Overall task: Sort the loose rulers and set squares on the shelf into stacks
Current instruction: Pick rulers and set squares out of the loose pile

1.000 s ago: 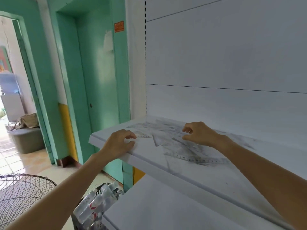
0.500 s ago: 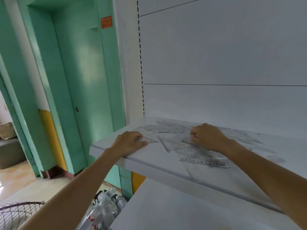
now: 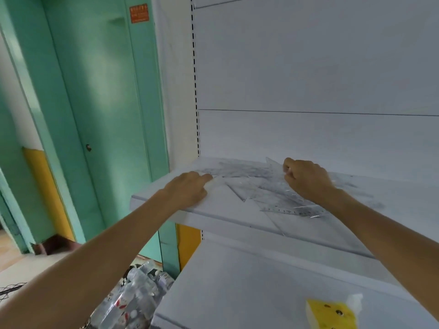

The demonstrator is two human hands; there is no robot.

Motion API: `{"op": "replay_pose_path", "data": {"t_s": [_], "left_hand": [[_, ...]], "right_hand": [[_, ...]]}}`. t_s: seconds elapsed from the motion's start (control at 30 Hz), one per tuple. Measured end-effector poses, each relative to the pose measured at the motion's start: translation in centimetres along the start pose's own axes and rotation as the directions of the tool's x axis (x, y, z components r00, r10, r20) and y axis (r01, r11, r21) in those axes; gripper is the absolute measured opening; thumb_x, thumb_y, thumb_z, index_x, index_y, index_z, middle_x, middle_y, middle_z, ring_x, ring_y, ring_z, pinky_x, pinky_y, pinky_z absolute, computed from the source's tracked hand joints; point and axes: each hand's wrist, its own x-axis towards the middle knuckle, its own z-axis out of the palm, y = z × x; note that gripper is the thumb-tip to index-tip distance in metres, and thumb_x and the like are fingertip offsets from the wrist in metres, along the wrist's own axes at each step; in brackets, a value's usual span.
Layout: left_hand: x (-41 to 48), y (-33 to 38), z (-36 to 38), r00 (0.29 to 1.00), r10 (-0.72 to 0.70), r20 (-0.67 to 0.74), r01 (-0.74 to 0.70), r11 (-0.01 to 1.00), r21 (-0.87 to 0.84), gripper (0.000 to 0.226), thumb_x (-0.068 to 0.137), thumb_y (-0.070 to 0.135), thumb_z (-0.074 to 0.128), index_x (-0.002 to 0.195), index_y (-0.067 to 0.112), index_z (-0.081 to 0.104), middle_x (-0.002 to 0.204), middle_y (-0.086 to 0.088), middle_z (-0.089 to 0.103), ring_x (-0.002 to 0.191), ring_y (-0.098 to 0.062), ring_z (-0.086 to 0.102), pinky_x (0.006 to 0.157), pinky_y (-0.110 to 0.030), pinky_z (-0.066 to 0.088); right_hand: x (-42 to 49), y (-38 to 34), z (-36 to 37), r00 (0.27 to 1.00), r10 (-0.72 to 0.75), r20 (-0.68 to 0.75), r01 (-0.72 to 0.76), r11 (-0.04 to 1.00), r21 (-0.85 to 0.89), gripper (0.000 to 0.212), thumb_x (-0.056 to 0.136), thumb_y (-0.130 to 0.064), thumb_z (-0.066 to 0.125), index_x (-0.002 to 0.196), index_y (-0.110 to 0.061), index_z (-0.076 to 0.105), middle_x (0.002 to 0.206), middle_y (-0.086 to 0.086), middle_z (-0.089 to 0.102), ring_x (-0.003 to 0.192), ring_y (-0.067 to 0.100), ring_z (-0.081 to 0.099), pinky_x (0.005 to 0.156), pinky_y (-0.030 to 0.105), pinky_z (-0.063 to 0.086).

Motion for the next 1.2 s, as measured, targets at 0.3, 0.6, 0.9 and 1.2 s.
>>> {"op": "replay_pose_path", "data": {"t_s": [0.3, 0.6, 0.9, 1.2], "left_hand": [[-1.1, 0.8, 0.1, 0.976, 0.07, -0.206, -0.138, 0.93, -0.34, 0.045, 0.099, 0.012, 0.029, 0.142, 0.025, 0.033, 0.095, -0.007, 0.044, 0.085, -0.021, 0.047, 0.072, -0.027, 0.034], [0.3, 8.5, -0.8, 0.979, 0.172, -0.107, -0.201, 0.771, -0.604, 0.04, 0.088, 0.009, 0.05, 0.126, 0.019, 0.052, 0.115, -0.014, 0.051, 0.075, -0.017, 0.05, 0.066, -0.018, 0.037], [2.3, 20.9, -2.1, 0.945, 0.275, -0.176, -0.322, 0.693, -0.645, 0.059, 0.072, 0.031, 0.077, 0.125, 0.018, 0.055, 0.118, -0.002, 0.053, 0.083, -0.008, 0.058, 0.079, -0.018, 0.039], [5.8, 35.2, -1.7, 0.933, 0.315, -0.173, -0.344, 0.645, -0.683, 0.062, 0.067, 0.027, 0.081, 0.122, 0.014, 0.057, 0.113, -0.005, 0.055, 0.084, -0.008, 0.057, 0.078, -0.017, 0.039]], "right_hand": [[-3.9, 0.7, -1.5, 0.993, -0.055, -0.1, 0.056, 0.998, 0.008, 0.033, 0.099, -0.022, 0.032, 0.123, -0.026, 0.055, 0.079, 0.003, 0.065, 0.073, 0.025, 0.06, 0.064, 0.033, 0.045], [-10.0, 5.6, -3.0, 0.972, 0.237, -0.012, -0.235, 0.969, 0.081, 0.031, 0.093, -0.033, 0.047, 0.12, -0.031, 0.061, 0.123, 0.005, 0.06, 0.114, 0.025, 0.054, 0.09, 0.031, 0.041], [-17.3, 14.5, -9.6, 0.951, 0.31, -0.023, -0.308, 0.95, 0.054, 0.032, 0.097, -0.037, 0.04, 0.121, -0.03, 0.06, 0.11, 0.0, 0.065, 0.102, 0.019, 0.058, 0.086, 0.031, 0.044], [-21.7, 26.4, -13.3, 0.938, 0.345, 0.003, -0.345, 0.938, 0.015, 0.032, 0.096, -0.037, 0.044, 0.121, -0.026, 0.06, 0.12, 0.0, 0.061, 0.111, 0.019, 0.056, 0.094, 0.032, 0.043]]}}
